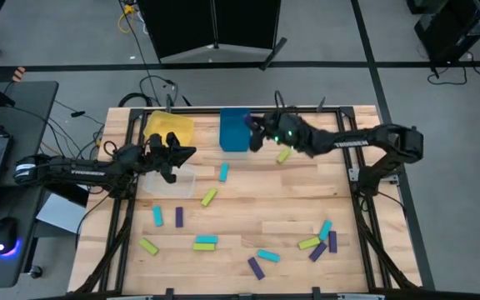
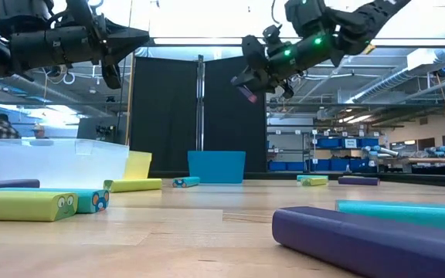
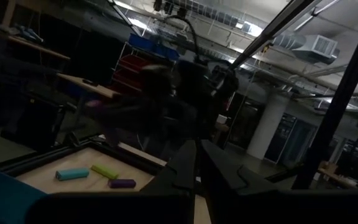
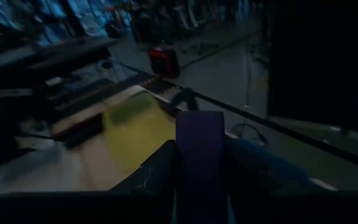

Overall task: Sort blocks
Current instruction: Put the purple block into the blue bin, then put the green block into the yellow bin

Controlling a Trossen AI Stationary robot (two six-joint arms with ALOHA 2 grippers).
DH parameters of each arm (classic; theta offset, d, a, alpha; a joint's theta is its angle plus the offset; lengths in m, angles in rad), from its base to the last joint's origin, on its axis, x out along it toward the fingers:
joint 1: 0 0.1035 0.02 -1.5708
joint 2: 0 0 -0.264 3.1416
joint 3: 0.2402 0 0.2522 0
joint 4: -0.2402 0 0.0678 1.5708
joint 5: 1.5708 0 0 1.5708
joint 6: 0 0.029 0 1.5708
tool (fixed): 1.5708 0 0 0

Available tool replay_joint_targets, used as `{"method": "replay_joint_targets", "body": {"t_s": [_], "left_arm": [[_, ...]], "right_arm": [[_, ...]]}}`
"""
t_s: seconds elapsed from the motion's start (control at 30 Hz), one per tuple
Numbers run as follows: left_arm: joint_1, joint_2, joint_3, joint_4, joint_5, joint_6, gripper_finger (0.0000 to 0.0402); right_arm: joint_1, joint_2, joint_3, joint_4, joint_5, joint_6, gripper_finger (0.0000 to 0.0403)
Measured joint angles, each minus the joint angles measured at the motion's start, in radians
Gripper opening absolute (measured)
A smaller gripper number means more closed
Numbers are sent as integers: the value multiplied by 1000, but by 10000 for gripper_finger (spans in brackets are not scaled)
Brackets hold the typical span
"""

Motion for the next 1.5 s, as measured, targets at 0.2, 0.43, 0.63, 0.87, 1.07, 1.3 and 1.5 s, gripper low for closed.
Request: {"method": "replay_joint_targets", "body": {"t_s": [0.2, 0.43, 0.63, 0.87, 1.07, 1.3, 1.5], "left_arm": [[0, 0, 0, 1, -14, 22, 30], [0, 0, 0, 5, -63, 53, 30], [0, 0, 0, 5, -64, 48, 30], [-1, 0, 0, -4, -64, 48, 30], [-1, 0, 0, -21, -63, 29, 30], [-57, 0, 13, -124, -89, 38, 31], [-197, 0, 160, -351, -278, 153, 56]], "right_arm": [[-95, 6, 20, -6, -102, -13, 119], [-124, 198, 74, 59, -209, 34, 119], [-130, 350, 201, 60, -280, 54, 127], [-131, 410, 271, 14, -318, 29, 181], [-151, 349, 271, -57, -341, -17, 237], [-103, 160, 147, 33, -321, -138, 250], [-72, -42, -65, 158, -112, -204, 239]]}}
